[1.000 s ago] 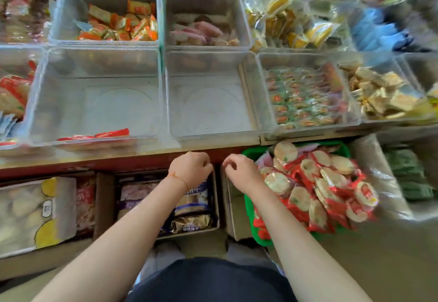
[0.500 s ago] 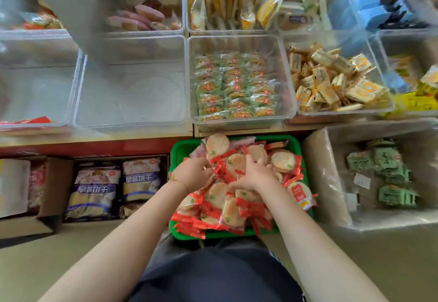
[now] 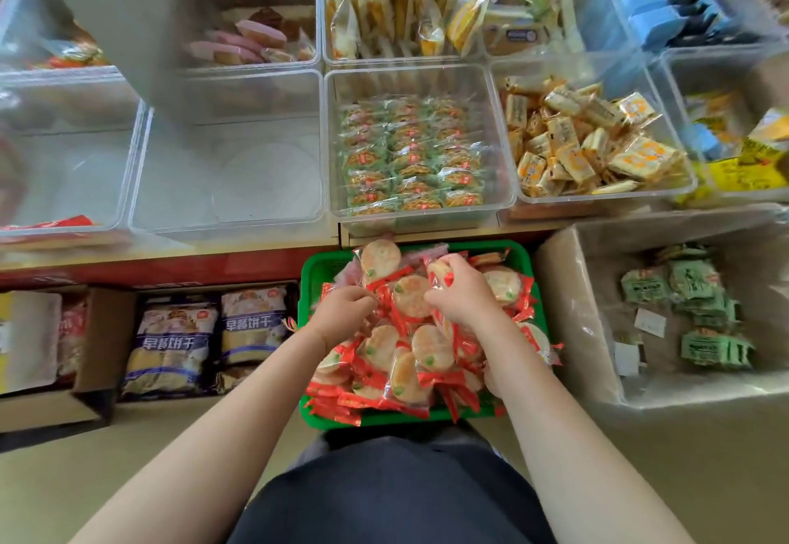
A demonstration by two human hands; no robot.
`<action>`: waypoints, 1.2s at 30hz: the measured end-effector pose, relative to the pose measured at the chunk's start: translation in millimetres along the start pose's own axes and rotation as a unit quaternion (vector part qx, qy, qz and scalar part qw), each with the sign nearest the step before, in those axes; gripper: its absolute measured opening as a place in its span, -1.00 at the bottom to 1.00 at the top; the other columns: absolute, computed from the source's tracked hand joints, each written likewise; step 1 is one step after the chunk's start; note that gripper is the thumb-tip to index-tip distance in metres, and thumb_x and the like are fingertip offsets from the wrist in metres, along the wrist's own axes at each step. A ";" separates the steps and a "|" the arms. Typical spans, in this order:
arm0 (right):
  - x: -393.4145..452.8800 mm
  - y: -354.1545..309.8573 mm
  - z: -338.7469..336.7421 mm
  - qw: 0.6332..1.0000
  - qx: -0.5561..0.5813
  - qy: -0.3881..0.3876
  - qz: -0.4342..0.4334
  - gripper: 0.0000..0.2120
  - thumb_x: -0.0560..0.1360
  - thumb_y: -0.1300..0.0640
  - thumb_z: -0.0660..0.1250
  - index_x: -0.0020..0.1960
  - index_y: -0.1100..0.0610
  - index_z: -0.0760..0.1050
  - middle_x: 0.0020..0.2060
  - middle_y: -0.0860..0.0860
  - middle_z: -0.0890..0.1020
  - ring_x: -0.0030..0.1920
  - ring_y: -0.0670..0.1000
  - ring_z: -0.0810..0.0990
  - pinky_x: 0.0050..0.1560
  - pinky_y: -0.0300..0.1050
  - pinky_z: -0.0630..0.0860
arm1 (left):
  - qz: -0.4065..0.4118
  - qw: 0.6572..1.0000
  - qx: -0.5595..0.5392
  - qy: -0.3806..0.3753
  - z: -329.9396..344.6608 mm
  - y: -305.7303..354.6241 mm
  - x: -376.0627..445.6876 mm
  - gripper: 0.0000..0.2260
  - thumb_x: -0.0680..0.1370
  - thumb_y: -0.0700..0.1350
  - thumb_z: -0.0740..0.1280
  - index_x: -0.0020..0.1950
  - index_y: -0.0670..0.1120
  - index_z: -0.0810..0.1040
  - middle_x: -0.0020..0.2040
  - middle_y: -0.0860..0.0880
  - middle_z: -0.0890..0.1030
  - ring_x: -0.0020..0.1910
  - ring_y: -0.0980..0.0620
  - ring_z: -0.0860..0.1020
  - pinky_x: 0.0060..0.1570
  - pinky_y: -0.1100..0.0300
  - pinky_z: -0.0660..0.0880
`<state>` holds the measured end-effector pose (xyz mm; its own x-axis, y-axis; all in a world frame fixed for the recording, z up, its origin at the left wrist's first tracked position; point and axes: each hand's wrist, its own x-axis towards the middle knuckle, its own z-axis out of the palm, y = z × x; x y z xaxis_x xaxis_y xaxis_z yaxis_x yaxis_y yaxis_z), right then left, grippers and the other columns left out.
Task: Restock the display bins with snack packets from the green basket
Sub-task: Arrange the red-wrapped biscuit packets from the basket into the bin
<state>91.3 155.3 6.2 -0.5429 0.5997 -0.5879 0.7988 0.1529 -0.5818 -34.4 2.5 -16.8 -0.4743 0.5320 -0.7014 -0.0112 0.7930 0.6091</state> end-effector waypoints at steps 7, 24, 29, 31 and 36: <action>-12.6 -25.8 -11.2 0.877 0.477 -0.049 -0.003 -0.66 0.48 0.31 0.39 0.17 -0.01 0.53 0.06 0.16 0.67 0.03 0.17 0.67 0.06 0.17 0.63 | -0.039 0.933 -0.324 -0.148 -8.9 10.7 -15.9 -0.70 0.55 0.05 0.39 0.25 0.00 0.54 0.12 -0.11 0.64 0.08 -0.10 0.64 0.17 -0.07 0.58; -9.2 -14.9 24.6 0.762 0.627 -0.140 0.082 -0.69 0.52 0.21 0.39 0.25 0.23 0.54 0.00 0.16 0.69 -0.08 0.11 0.68 -0.03 -0.01 0.59 | 0.001 0.896 -0.444 0.031 -58.1 -16.5 -30.7 -0.64 0.46 -0.35 0.43 0.22 -0.19 0.47 -0.10 -0.17 0.64 -0.22 -0.06 0.64 -0.31 0.18 0.58; -22.4 -30.4 45.4 0.770 0.614 -0.169 0.047 -0.70 0.49 0.16 0.42 0.21 0.21 0.58 0.09 0.17 0.68 0.05 0.10 0.68 0.09 0.01 0.58 | 0.018 0.897 -0.442 0.003 -71.5 -10.6 -34.0 -0.77 0.56 -0.17 0.38 0.20 -0.15 0.50 -0.13 -0.14 0.66 -0.25 -0.09 0.66 -0.29 0.13 0.64; -28.0 -40.6 58.6 0.780 0.599 -0.176 0.039 -0.56 0.46 0.16 0.44 0.30 0.25 0.52 0.19 0.20 0.63 0.14 0.14 0.65 0.22 0.08 0.54 | 0.016 0.895 -0.445 -0.019 -81.2 -14.9 -33.7 -0.79 0.59 -0.05 0.34 0.16 -0.13 0.53 -0.13 -0.14 0.65 -0.24 -0.10 0.66 -0.31 0.10 0.63; -41.3 -86.0 111.3 0.797 0.579 -0.171 0.005 -0.63 0.52 0.21 0.39 0.30 0.28 0.50 0.15 0.26 0.63 0.16 0.22 0.62 0.27 0.28 0.49 | 0.041 0.922 -0.385 -0.029 -120.4 -52.9 -35.5 -0.85 0.59 -0.03 0.31 -0.01 -0.10 0.58 -0.22 -0.06 0.60 -0.27 0.04 0.56 -0.35 0.20 0.49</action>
<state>16.3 30.0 18.0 -0.7353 0.3167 -0.5992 0.1362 -0.7970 -0.5884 -122.9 -94.0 20.5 -0.4537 0.6128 -0.6470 -0.6098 0.3158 0.7269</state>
